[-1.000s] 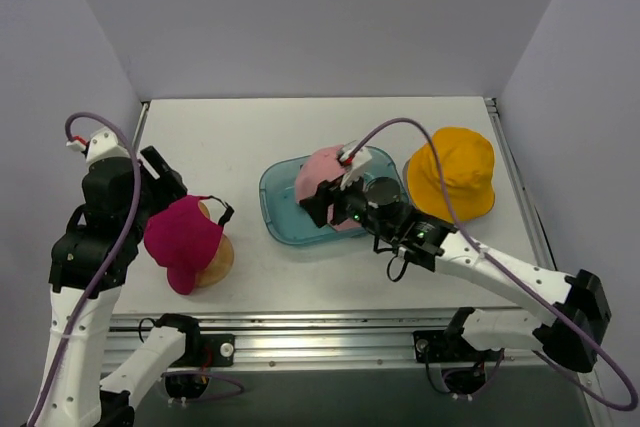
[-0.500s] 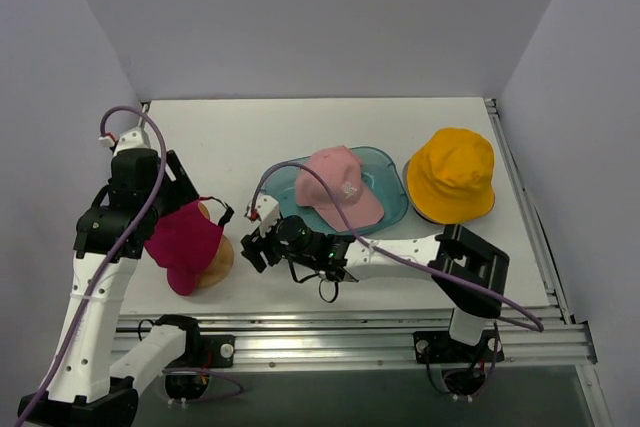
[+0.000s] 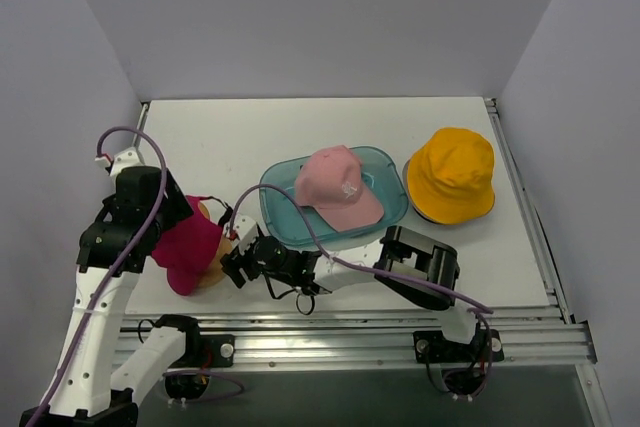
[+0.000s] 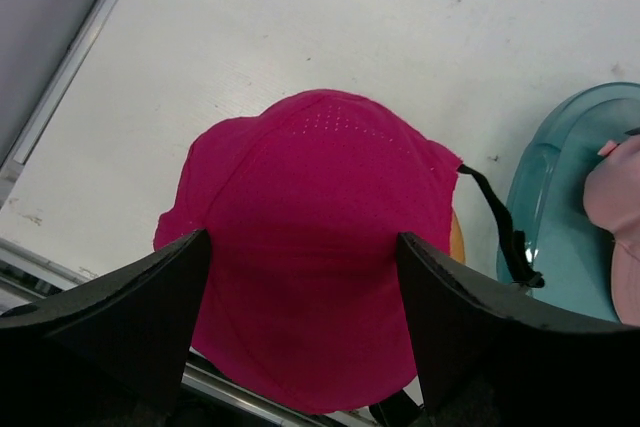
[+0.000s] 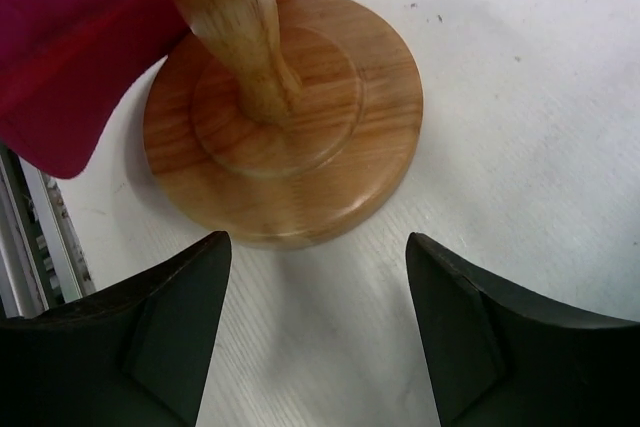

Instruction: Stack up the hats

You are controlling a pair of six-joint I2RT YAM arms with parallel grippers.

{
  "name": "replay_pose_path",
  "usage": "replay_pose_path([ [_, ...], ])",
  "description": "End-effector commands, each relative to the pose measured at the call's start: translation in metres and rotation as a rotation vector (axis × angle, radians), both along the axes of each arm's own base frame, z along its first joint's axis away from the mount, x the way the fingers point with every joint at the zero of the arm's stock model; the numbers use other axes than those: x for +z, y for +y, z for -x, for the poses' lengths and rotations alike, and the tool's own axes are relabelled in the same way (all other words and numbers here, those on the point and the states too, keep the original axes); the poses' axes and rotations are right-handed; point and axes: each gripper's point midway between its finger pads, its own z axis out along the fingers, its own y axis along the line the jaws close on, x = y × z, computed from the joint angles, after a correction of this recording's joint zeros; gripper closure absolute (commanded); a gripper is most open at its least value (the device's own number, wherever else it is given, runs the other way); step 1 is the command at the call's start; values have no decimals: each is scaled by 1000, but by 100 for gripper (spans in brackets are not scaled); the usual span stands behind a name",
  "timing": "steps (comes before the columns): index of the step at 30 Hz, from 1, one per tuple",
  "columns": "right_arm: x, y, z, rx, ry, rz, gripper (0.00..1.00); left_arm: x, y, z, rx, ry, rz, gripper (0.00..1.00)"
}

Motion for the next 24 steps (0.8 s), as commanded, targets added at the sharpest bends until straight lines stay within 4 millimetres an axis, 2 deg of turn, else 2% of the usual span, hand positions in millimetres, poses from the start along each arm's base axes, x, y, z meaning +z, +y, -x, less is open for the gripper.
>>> replay_pose_path([
  [1, 44, 25, -5, -46, -67, -130, 33, -15, 3, 1, 35, 15, 7, 16],
  [4, 29, 27, -1, -51, -65, -101, 30, -30, 1, -2, 37, 53, 12, 16],
  [5, 21, 26, -2, -65, -71, -84, 29, -28, 1, -3, 38, 51, 11, 17],
  [10, 8, 31, 0, -64, -65, -78, 28, -27, -3, -8, 22, 28, 28, 16],
  [11, 4, 33, 2, -59, -67, -72, 25, -28, -3, -9, 20, 32, 29, 17],
  [14, -4, 34, 2, -79, -84, -46, 23, -34, -4, -13, 18, 56, 25, 17],
  [20, -21, 35, -7, -133, -101, -9, 23, -36, -12, -24, 6, 21, 64, 17],
  [24, -22, 39, -20, -193, -117, -9, 23, -43, -14, -32, 8, 29, 72, 17],
])
